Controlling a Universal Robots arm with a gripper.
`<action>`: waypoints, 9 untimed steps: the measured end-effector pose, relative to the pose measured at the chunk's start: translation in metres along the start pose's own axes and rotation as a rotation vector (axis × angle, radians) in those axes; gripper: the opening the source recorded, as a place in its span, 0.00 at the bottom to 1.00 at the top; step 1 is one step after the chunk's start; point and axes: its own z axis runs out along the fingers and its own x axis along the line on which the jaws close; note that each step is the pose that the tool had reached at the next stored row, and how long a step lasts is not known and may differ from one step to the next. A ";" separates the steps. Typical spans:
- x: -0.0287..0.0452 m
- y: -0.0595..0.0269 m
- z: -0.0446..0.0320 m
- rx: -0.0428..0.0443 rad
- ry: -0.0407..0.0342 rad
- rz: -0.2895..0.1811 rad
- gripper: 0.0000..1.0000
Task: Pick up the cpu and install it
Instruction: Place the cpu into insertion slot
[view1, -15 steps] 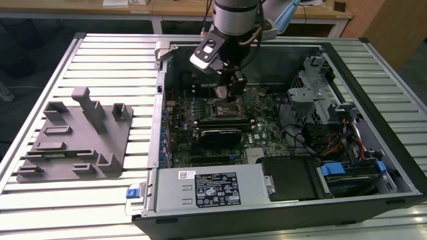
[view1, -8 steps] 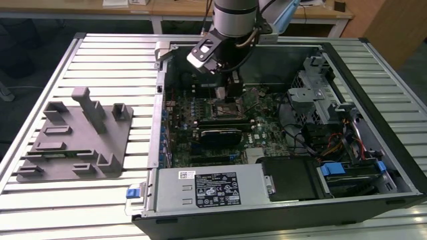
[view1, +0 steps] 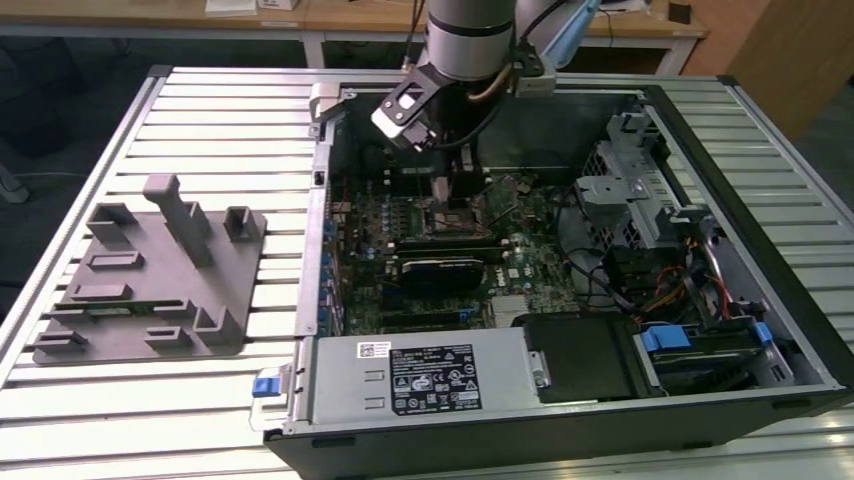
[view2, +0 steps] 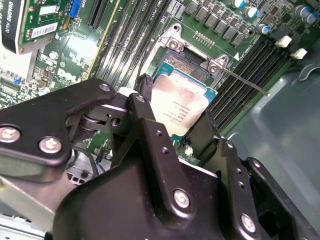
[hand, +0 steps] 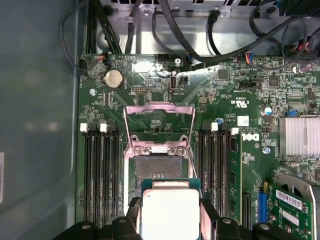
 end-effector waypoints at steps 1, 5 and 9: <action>0.0000 0.0002 0.0011 0.0000 0.0000 0.000 0.55; 0.0000 0.0023 0.0052 0.0000 0.0002 -0.005 0.55; 0.0000 0.0054 0.0088 0.0002 0.0000 -0.005 0.55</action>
